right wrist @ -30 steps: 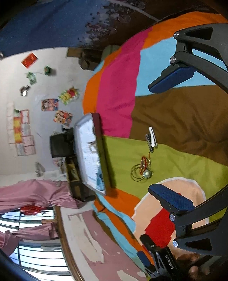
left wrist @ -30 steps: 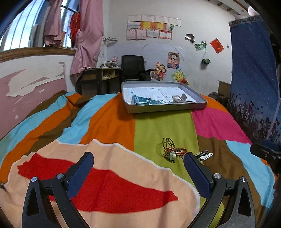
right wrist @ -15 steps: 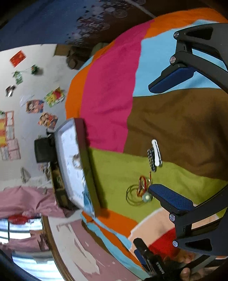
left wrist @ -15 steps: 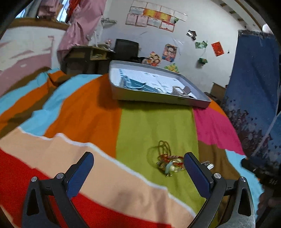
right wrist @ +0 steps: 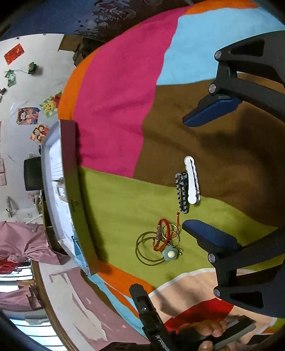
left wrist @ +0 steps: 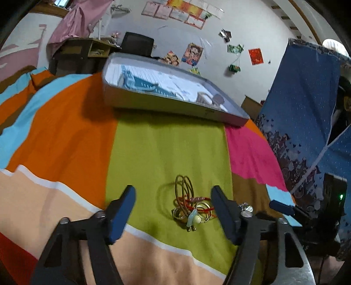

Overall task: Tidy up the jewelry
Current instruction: 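Grasp a wire hoop earring with the left tool while the right tool grasps the white hair clip, then carry the hoop and white clip into the grey tray and open both tools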

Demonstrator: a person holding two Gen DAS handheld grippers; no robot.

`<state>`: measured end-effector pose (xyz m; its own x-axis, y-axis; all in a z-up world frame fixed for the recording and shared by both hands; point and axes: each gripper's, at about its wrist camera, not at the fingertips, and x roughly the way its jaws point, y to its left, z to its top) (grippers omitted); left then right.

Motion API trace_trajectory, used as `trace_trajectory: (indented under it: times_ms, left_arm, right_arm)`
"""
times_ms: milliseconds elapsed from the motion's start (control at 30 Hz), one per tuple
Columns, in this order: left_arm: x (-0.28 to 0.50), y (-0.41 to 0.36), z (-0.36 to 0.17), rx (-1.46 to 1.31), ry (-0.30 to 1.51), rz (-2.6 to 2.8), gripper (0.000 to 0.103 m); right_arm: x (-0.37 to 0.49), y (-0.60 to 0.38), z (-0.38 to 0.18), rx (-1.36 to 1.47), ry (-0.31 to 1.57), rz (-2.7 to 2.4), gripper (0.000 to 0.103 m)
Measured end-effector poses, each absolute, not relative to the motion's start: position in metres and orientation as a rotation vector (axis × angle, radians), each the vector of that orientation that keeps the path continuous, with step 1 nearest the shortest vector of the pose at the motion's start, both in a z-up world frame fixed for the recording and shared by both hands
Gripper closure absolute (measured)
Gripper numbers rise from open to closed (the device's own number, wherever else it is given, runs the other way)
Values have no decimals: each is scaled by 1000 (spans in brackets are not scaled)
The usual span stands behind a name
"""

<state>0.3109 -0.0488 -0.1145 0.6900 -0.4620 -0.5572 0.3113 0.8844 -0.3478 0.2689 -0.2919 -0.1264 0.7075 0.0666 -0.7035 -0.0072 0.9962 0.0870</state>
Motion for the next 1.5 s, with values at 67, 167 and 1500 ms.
trace_trajectory:
  times_ms: [67, 167, 1500]
  left_arm:
    - [316, -54, -118, -228, 705, -448, 47]
    - [320, -58, -122, -235, 722, -471, 54]
    - [273, -60, -80, -178, 739, -516, 100]
  right_arm:
    - [272, -291, -130, 82, 793, 39, 31]
    - [277, -288, -134, 78, 807, 41, 33]
    - [276, -285, -111, 85, 810, 151, 49]
